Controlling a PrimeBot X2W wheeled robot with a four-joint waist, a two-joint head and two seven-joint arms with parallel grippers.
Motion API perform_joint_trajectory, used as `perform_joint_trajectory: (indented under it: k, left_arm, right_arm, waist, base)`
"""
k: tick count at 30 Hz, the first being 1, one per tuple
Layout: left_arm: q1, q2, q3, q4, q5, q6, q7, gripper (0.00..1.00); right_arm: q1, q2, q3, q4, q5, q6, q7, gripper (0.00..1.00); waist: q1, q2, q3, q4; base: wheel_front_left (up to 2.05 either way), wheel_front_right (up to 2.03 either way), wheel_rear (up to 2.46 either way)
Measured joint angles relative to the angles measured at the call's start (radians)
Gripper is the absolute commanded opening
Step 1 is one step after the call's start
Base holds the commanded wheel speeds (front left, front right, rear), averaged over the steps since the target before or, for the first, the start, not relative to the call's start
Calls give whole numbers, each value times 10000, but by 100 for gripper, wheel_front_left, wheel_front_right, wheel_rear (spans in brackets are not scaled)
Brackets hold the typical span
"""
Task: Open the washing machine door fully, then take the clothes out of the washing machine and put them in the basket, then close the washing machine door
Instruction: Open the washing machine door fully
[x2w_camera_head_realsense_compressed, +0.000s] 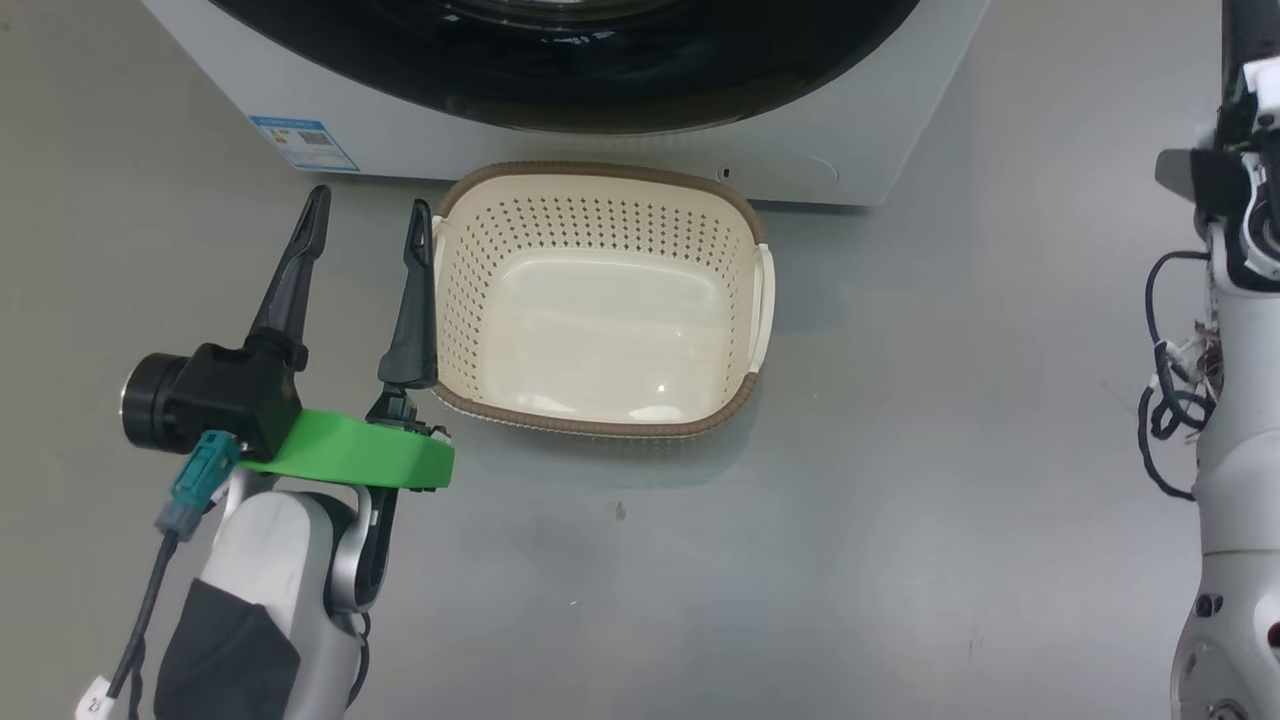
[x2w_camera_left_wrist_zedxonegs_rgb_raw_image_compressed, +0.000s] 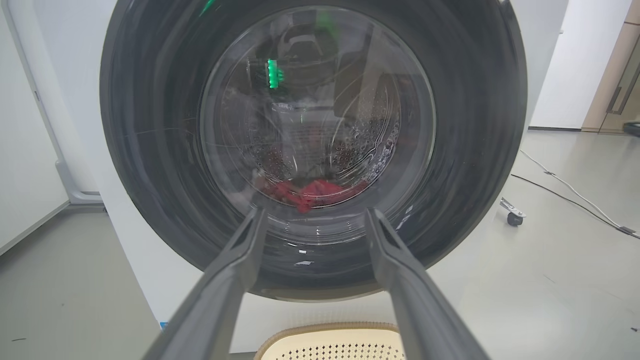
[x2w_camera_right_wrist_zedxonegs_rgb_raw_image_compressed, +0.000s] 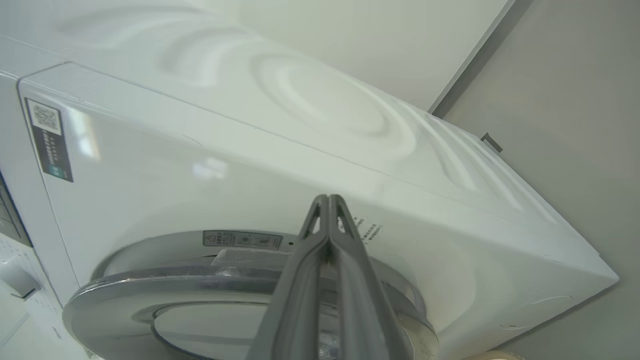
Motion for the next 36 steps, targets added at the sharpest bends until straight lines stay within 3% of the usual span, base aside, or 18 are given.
perform_joint_trajectory:
  k: [15,36]
  left_arm:
    - [-349,-96,-238,-69,13,-84,2,100]
    - [-628,-188,-453,-88,-8,-82,0,100]
  right_arm:
    - [-1970,-825,408,966,560,-44,2080,0]
    - [-3727,-840,752,2232,993,-314,3490,0]
  waist:
    - [0,0,884,845]
    - [0,0,1320,1397]
  base:
    - [0,0,0]
    - [0,0,0]
